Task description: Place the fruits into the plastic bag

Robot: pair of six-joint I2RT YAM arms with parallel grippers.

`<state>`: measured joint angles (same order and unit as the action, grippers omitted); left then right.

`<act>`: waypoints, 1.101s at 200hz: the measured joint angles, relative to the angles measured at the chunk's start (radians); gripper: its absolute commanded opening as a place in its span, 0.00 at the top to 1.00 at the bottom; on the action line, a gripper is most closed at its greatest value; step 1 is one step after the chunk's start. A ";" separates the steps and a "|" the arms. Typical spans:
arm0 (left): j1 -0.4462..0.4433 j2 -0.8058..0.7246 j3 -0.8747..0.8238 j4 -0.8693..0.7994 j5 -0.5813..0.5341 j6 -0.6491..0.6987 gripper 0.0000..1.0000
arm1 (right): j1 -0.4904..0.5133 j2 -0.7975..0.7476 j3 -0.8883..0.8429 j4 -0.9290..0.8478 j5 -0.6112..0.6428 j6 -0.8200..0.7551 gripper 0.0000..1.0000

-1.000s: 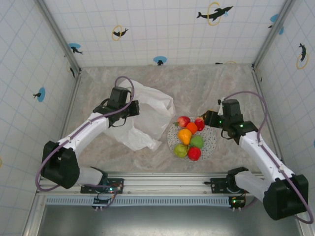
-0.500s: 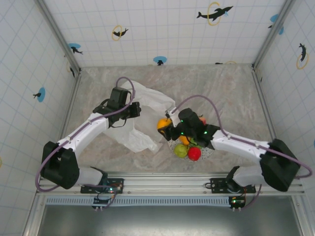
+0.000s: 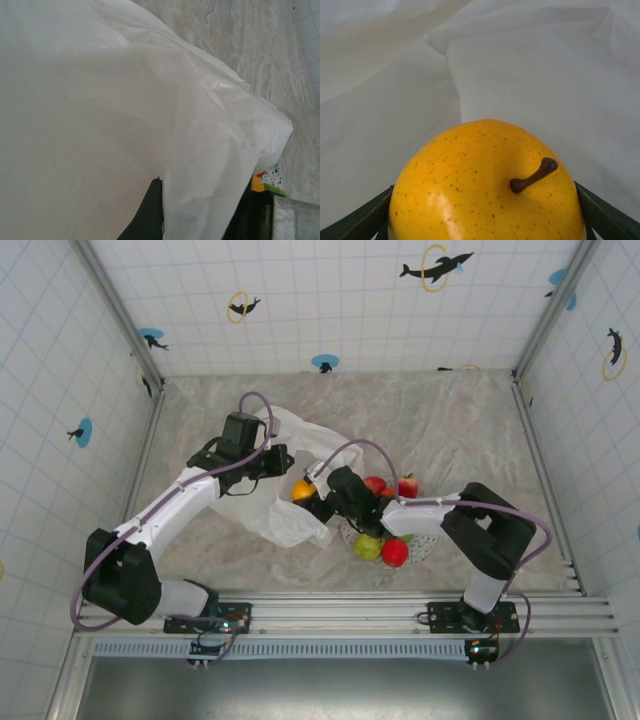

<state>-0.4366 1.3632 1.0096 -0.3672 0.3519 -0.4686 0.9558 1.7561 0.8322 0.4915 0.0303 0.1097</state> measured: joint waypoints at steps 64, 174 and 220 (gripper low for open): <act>0.000 0.001 0.001 0.002 0.014 0.000 1.00 | 0.000 0.166 0.081 0.119 0.159 0.266 0.38; 0.000 0.040 0.001 0.050 0.006 0.000 1.00 | -0.002 0.360 0.315 0.105 0.116 0.667 0.08; 0.033 0.040 0.001 0.064 -0.009 0.000 1.00 | -0.011 0.359 0.308 0.151 0.032 0.659 0.00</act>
<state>-0.4038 1.4029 1.0107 -0.3035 0.3428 -0.4690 0.9451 2.1151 1.1404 0.6422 0.0624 0.7689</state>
